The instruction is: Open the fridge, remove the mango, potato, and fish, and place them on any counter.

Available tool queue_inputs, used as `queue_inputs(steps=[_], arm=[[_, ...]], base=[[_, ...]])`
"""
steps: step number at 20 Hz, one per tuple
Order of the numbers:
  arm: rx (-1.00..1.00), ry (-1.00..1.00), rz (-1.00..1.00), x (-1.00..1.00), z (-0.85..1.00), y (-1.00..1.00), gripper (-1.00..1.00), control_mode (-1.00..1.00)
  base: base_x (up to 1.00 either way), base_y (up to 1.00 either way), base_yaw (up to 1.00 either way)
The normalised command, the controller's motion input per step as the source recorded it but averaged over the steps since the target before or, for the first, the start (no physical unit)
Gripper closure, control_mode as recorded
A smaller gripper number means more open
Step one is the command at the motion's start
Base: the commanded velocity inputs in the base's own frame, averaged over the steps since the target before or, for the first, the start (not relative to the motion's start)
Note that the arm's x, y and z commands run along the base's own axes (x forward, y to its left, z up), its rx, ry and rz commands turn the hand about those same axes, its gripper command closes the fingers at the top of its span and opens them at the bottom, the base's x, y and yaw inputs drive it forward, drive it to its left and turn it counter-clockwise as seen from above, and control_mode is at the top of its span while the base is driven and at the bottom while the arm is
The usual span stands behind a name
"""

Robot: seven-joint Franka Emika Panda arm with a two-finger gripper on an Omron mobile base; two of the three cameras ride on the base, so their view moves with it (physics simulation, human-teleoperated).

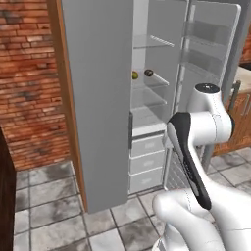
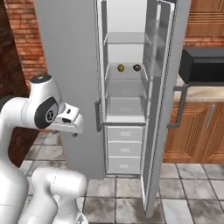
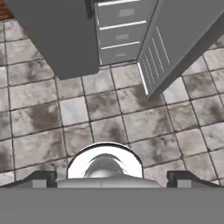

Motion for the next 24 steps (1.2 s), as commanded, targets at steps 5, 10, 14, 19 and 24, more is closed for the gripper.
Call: queue_inputs(steps=[5,10,14,19,24], arm=[[0.00,0.00,0.00,0.00,0.00,0.00,-1.00,1.00],[0.00,0.00,0.00,0.00,0.00,0.00,-1.00,1.00],[0.00,0.00,0.00,0.00,0.00,0.00,-1.00,1.00],[0.00,0.00,0.00,0.00,0.00,0.00,-1.00,1.00],[0.00,0.00,0.00,0.00,0.00,0.00,-1.00,1.00]], base=[[1.00,-0.44,0.15],[0.97,-0.54,0.15],[0.78,-0.40,0.12],[0.69,-0.01,0.03],[0.82,0.03,0.00]])
